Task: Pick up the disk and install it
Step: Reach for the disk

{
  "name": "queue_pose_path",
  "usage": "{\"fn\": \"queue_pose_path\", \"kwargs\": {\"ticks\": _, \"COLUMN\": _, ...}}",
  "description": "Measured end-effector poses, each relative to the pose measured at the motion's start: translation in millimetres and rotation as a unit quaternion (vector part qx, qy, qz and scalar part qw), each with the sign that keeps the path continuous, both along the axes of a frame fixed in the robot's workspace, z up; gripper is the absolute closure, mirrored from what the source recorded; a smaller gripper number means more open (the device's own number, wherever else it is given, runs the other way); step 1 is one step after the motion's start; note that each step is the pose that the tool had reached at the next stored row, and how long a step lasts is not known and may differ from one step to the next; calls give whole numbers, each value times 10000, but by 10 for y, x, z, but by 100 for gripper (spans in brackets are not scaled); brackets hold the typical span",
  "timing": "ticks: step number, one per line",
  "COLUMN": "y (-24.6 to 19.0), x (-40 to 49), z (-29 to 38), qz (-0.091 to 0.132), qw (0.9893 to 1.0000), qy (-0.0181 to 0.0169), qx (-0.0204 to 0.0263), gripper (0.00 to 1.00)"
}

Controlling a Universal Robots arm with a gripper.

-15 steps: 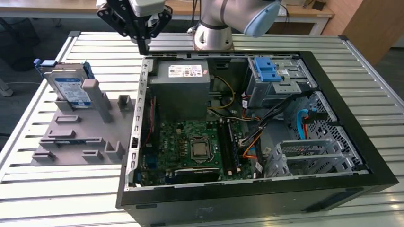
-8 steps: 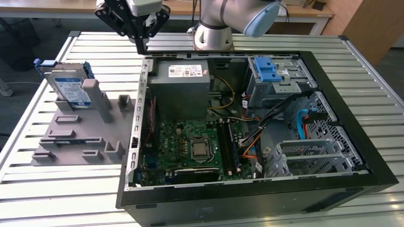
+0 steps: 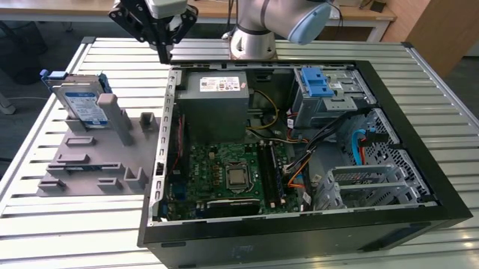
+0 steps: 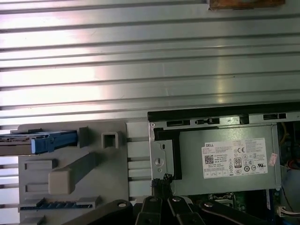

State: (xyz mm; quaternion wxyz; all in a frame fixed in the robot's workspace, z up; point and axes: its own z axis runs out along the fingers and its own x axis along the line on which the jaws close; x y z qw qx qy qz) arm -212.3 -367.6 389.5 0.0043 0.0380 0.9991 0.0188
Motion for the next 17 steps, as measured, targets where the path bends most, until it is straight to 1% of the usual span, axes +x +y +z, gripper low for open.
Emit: {"fn": "queue_pose_path", "kwargs": {"ticks": 17, "y": 40, "x": -236, "z": 0, "qz": 0, "qw": 10000, "qy": 0, "qx": 0, "gripper": 89}}
